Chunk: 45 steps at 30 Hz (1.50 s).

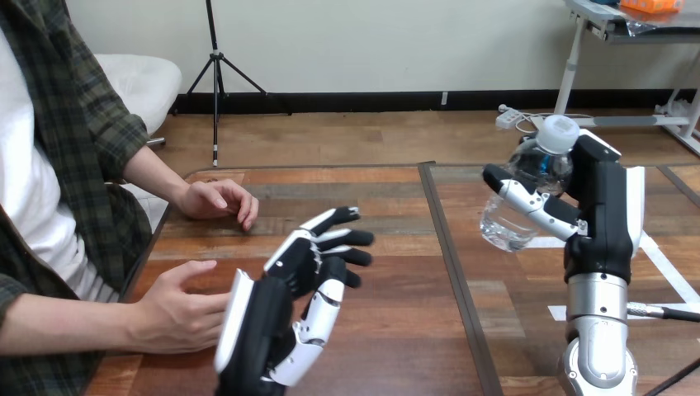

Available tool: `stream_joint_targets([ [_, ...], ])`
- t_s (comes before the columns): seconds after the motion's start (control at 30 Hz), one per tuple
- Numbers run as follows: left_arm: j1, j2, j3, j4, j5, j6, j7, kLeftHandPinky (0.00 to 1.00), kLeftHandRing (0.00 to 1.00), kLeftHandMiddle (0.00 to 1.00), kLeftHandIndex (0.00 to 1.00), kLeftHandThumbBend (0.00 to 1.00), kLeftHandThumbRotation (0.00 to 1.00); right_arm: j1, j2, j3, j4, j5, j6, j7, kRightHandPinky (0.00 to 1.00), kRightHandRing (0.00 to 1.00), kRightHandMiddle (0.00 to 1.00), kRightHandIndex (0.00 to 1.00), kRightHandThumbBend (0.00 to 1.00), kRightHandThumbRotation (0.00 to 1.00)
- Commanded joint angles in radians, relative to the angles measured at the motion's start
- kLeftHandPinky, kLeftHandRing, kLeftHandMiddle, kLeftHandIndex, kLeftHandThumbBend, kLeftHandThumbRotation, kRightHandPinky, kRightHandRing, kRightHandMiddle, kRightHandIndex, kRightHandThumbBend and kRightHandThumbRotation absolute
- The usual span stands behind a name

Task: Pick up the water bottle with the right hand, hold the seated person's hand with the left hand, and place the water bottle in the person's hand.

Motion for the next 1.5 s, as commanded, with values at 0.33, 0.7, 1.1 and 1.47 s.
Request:
stream_joint_targets([
  [0.33,-0.056,0.085,0.079,-0.127,-0.065,0.026,-0.032,0.57,0.71,0.75,0.81,0.26,0.11,-0.003,0.034,0.023,-0.178,0.039,0.010,0.094,0.39,0.41,0.45,0.45,0.66,0.00],
  [0.7,-0.032,0.132,0.176,-0.206,-0.004,0.075,0.000,0.59,0.75,0.79,0.81,0.38,0.01,0.021,0.054,0.044,-0.225,0.064,0.005,0.162,0.39,0.41,0.45,0.45,0.62,0.00],
  [1.1,0.039,0.198,0.331,-0.400,0.342,0.256,0.091,0.62,0.78,0.82,0.82,0.63,0.00,0.039,0.067,0.065,-0.258,0.033,0.009,0.184,0.40,0.41,0.44,0.44,0.62,0.00],
  [1.47,0.140,0.238,0.408,-0.662,0.636,0.531,0.029,0.73,0.84,0.86,0.82,0.85,0.04,0.048,0.079,0.085,-0.279,0.038,0.023,0.203,0.37,0.40,0.43,0.43,0.59,0.00],
])
